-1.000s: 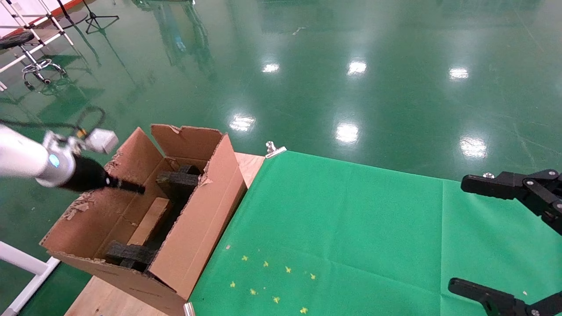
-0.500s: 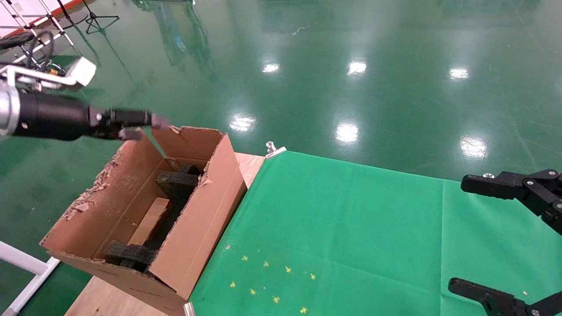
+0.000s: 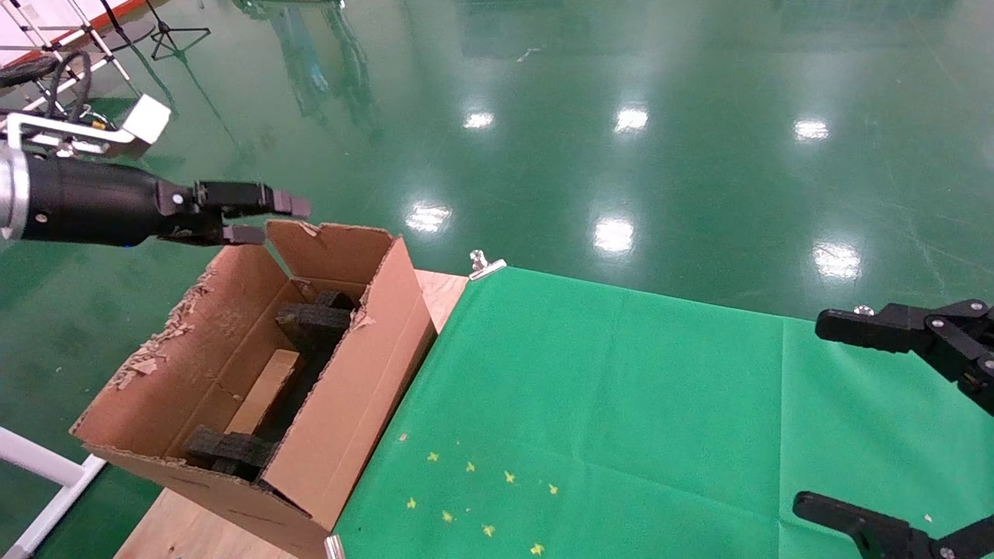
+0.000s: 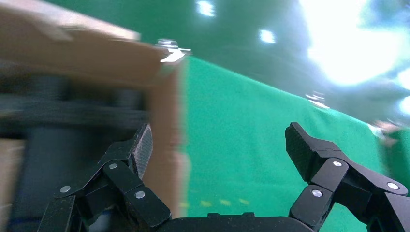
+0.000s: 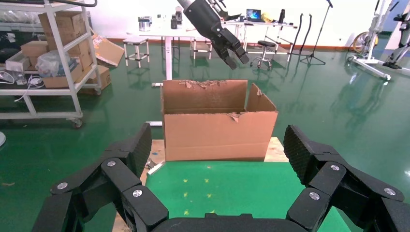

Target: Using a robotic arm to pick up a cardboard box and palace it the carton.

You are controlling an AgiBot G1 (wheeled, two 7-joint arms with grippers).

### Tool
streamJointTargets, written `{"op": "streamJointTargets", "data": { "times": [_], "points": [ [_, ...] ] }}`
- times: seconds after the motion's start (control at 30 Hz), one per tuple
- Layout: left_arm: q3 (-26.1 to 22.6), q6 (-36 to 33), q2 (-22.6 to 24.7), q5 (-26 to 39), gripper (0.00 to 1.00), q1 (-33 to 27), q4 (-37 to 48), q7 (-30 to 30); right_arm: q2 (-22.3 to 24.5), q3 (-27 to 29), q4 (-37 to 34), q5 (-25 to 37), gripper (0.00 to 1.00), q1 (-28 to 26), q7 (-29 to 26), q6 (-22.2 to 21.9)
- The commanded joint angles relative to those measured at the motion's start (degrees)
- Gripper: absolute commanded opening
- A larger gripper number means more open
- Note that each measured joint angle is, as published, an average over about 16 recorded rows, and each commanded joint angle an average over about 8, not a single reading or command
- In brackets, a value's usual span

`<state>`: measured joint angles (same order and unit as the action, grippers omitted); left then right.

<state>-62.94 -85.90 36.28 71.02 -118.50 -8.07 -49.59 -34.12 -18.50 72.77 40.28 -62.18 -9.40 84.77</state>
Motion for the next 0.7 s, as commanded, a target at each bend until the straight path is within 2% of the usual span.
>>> {"op": "streamJointTargets", "data": {
  "times": [0.03, 0.7],
  "points": [
    [0.35, 0.16, 0.03, -0.15, 1.0, 0.55, -0.6, 0.4, 0.0, 0.0, 0.0, 0.0, 1.0, 0.0, 0.0, 0.0],
    [16.32, 0.18, -0.42, -10.09, 1.0, 19.88, -22.85, 13.58, 0.01, -0.03, -0.02, -0.02, 1.0, -0.01, 0.02, 0.0]
  ]
}}
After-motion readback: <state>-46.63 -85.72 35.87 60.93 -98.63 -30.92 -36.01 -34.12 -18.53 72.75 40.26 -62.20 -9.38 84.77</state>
